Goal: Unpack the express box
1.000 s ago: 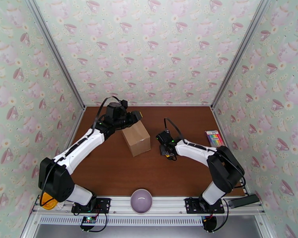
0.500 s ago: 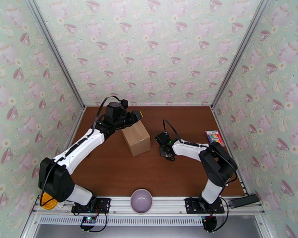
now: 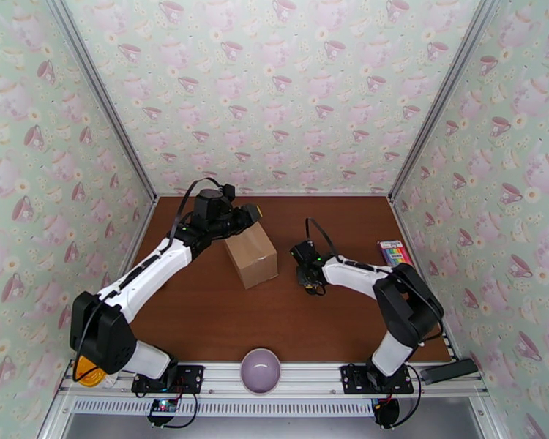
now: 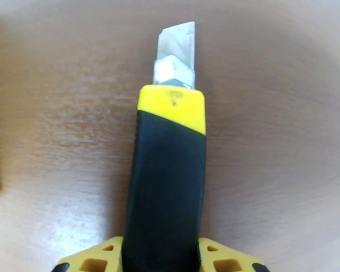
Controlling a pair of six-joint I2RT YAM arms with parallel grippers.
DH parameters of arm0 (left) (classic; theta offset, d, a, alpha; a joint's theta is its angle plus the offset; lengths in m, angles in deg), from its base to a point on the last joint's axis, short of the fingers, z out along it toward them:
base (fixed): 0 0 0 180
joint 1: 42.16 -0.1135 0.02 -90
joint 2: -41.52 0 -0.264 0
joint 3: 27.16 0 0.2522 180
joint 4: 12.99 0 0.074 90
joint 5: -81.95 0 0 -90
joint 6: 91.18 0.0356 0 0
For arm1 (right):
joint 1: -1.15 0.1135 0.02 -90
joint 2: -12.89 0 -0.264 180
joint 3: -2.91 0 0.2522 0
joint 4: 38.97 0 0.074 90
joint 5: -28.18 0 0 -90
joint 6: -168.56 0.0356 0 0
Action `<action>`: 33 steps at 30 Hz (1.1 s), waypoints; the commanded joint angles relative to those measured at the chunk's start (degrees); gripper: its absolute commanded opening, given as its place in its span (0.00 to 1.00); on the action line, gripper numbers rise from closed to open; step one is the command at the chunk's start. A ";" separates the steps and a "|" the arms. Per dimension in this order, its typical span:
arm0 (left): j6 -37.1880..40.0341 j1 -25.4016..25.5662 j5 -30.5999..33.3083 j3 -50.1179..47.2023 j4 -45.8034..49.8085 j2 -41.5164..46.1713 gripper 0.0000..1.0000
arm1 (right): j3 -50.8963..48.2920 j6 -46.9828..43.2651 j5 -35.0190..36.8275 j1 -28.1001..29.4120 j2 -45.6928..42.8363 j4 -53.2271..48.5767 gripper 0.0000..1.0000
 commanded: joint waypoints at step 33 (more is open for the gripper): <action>-17.13 4.94 -14.25 -11.10 -45.15 0.10 0.57 | 6.26 20.94 -59.00 -12.31 -21.39 35.95 0.16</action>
